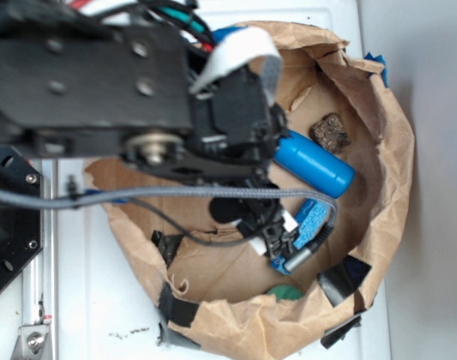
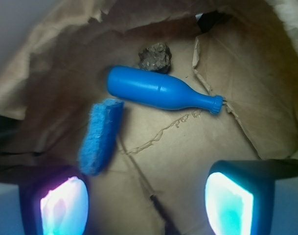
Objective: Grab the blue sponge.
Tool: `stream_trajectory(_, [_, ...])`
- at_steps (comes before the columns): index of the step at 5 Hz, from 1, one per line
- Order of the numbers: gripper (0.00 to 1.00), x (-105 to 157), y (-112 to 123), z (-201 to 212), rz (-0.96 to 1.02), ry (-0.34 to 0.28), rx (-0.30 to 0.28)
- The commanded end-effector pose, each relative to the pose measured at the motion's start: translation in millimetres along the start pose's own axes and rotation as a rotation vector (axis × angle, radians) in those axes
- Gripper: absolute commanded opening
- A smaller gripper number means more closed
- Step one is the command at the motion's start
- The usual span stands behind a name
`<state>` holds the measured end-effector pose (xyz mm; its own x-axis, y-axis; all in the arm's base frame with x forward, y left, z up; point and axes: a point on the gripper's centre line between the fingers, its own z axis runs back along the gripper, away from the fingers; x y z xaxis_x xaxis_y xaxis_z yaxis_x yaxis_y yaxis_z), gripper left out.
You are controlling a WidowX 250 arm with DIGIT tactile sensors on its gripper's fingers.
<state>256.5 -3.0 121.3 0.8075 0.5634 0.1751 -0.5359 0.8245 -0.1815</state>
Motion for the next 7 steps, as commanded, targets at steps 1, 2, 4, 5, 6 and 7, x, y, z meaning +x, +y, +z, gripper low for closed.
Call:
stream_trajectory(1, [1.00,19.0,-7.3,-25.4,0.025,-0.049,0.004])
stream_trajectory(2, [1.00,18.6,-27.3,-32.1,0.024,-0.049,-0.005])
stream_trajectory(4, [1.00,16.5,-55.2,-52.0,0.023,-0.049,-0.023])
stream_trajectory(5, [1.00,17.0,-55.1,-71.4,0.031,-0.042,0.011])
stream_trajectory(6, [1.00,17.0,-59.4,-92.2,0.031,-0.012,0.030])
stream_trajectory(7, [1.00,14.6,-59.5,-98.0,0.053,-0.006,0.041])
